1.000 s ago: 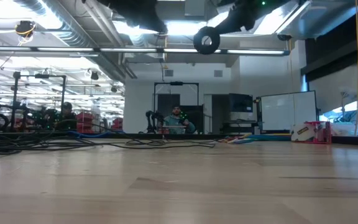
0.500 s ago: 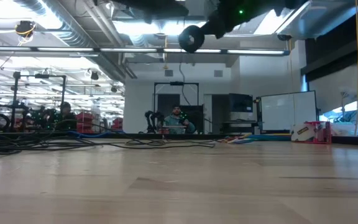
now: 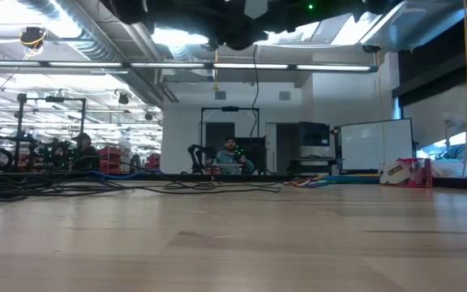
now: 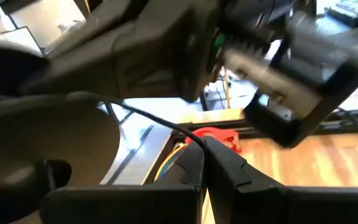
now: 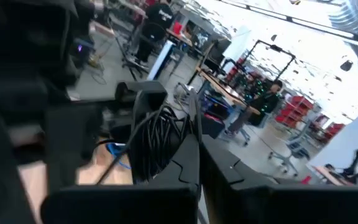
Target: Coiling cords
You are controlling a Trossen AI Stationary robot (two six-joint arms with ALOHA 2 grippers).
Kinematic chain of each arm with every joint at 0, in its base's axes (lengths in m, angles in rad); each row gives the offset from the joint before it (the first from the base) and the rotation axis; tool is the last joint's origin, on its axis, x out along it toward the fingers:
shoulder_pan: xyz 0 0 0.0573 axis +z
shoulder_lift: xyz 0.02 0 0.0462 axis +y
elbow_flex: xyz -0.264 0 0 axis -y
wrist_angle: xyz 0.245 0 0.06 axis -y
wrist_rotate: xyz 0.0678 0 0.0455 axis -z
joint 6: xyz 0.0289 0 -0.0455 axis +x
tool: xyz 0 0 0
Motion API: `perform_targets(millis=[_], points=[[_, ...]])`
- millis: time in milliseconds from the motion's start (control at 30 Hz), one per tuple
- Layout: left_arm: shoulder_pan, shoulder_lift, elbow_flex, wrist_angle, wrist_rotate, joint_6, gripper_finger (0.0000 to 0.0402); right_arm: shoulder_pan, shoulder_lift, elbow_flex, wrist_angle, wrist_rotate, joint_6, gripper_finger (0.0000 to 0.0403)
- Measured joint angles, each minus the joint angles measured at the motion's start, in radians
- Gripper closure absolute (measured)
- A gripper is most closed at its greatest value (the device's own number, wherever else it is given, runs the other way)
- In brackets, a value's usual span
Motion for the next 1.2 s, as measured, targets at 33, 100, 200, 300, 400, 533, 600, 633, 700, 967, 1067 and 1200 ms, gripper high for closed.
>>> perform_targets(millis=[33, 100, 200, 300, 400, 533, 600, 633, 700, 967, 1067, 1200], points=[[0.002, 0.005, 0.0, 0.007, -0.003, 0.009, 0.04, 0.0, -0.001, 0.0, 0.004, -0.006, 0.012, 0.04], [0.01, 0.014, 0.0, 0.008, -0.019, 0.02, 0.04, -0.001, -0.002, 0.0, 0.021, -0.029, 0.039, 0.04], [0.024, 0.025, 0.001, -0.004, -0.067, 0.038, 0.04, -0.001, -0.013, -0.001, 0.036, -0.061, 0.071, 0.04], [0.045, 0.026, 0.002, -0.03, -0.097, 0.044, 0.04, 0.0, -0.027, -0.002, 0.038, -0.102, 0.112, 0.04], [0.067, 0.023, 0.005, -0.078, -0.097, 0.067, 0.04, -0.001, -0.048, -0.003, 0.031, -0.122, 0.138, 0.04], [0.089, 0.032, -0.002, -0.161, -0.104, 0.112, 0.04, 0.002, -0.098, 0.004, 0.02, -0.126, 0.142, 0.04], [0.095, 0.027, -0.001, -0.163, -0.107, 0.115, 0.04, 0.001, -0.112, 0.003, -0.013, -0.125, 0.14, 0.04], [0.096, 0.024, 0.0, -0.164, -0.107, 0.114, 0.04, 0.001, -0.117, 0.0, -0.03, -0.124, 0.138, 0.04], [0.095, 0.025, 0.0, -0.18, -0.106, 0.11, 0.04, 0.001, -0.13, 0.0, -0.026, -0.123, 0.135, 0.04], [0.092, 0.026, 0.0, -0.191, -0.104, 0.105, 0.0401, 0.0, -0.142, 0.0, -0.082, -0.096, 0.111, 0.04], [0.092, 0.026, 0.0, -0.185, -0.104, 0.089, 0.0398, 0.0, -0.144, 0.001, -0.075, -0.093, 0.109, 0.04], [0.092, 0.026, 0.0, -0.193, -0.09, 0.066, 0.0388, 0.0, -0.143, 0.001, -0.081, -0.085, 0.093, 0.04]])
